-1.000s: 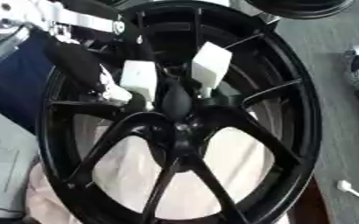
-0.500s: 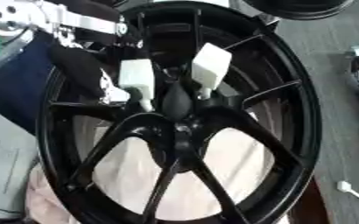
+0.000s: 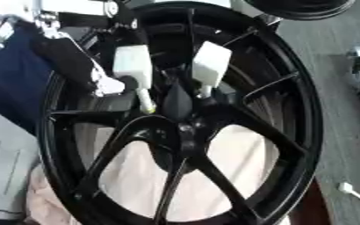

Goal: Pull the pin out of the wheel hub.

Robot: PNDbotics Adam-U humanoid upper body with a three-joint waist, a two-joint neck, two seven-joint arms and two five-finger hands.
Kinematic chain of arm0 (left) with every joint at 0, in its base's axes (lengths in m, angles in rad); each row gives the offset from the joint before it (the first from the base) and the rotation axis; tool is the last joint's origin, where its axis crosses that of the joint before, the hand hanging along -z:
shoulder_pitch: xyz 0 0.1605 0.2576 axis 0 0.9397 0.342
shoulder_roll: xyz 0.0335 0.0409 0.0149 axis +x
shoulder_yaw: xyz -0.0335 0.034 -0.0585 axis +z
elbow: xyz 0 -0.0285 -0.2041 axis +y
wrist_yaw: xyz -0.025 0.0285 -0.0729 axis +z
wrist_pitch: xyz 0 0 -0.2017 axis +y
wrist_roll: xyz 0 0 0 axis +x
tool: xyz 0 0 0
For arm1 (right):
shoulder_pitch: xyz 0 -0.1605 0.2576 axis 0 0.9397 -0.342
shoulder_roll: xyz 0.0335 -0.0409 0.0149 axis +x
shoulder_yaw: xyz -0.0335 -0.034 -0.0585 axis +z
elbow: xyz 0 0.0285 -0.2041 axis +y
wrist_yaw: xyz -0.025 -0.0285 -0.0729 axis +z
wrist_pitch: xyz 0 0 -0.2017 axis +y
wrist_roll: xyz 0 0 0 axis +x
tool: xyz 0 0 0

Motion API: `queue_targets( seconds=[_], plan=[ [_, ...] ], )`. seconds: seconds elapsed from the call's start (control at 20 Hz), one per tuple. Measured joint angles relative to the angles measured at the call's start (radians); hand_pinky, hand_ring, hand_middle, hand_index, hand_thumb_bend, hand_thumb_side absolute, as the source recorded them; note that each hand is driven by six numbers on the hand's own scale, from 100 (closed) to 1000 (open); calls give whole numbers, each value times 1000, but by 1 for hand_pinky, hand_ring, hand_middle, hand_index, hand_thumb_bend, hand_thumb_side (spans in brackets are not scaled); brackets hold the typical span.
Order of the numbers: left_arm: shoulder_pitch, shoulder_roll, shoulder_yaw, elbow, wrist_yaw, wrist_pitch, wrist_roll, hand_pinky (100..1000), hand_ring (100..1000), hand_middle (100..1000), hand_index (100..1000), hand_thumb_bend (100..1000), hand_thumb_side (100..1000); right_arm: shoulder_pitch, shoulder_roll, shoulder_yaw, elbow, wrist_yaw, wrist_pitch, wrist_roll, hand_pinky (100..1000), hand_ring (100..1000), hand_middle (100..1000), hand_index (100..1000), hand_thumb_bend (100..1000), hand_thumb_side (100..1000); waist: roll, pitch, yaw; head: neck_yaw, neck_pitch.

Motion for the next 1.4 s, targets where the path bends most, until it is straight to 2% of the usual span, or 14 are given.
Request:
queue_targets(
  seconds=[0.1, 0.4, 0.6, 0.75, 0.9, 1.05, 1.25, 1.35, 1.4],
  plan=[
    [27, 36, 53, -39, 15, 5, 32, 638, 442, 225, 396, 100, 182, 0, 0, -1, 0, 0, -1, -2, 790, 595, 471, 632, 423, 321, 3, 0, 4, -4, -1],
    [153, 158, 269, -98, 64, 12, 168, 637, 432, 208, 387, 100, 176, 0, -1, -6, 0, 0, -2, -8, 790, 595, 471, 632, 425, 319, 9, 0, 14, -17, -4],
    [289, 228, 419, -72, 108, 2, 309, 635, 422, 193, 380, 100, 183, -3, -1, -12, 0, 0, -3, -11, 790, 595, 471, 632, 427, 317, 9, 0, 19, -22, -5],
    [427, 257, 536, -23, 159, -2, 436, 634, 418, 187, 378, 100, 192, -5, -1, -17, -1, 0, -4, -16, 790, 595, 471, 631, 426, 316, 4, 0, 24, -26, -7],
    [543, 260, 636, 31, 197, -6, 560, 633, 415, 183, 377, 100, 198, -7, -1, -20, -3, 0, -4, -20, 790, 595, 471, 631, 428, 319, -6, 0, 26, -25, -9],
    [628, 254, 713, 79, 218, -13, 663, 633, 415, 182, 377, 100, 202, -7, -1, -25, -7, 0, -7, -24, 790, 595, 471, 631, 425, 313, -10, -1, 29, -21, -9],
    [714, 213, 769, 118, 217, -22, 762, 635, 421, 190, 387, 100, 202, -7, -1, -30, -10, 0, -7, -28, 790, 595, 471, 631, 425, 313, -14, -6, 29, -17, -9],
    [747, 189, 784, 127, 203, -20, 806, 644, 436, 220, 422, 100, 191, -7, -1, -31, -11, 0, -7, -29, 790, 595, 471, 631, 424, 313, -18, -9, 29, -16, -9],
    [760, 176, 789, 131, 194, -18, 825, 651, 446, 239, 442, 100, 120, -7, 0, -31, -12, 0, -7, -30, 790, 595, 471, 631, 424, 313, -19, -10, 29, -16, -9]
  ],
)
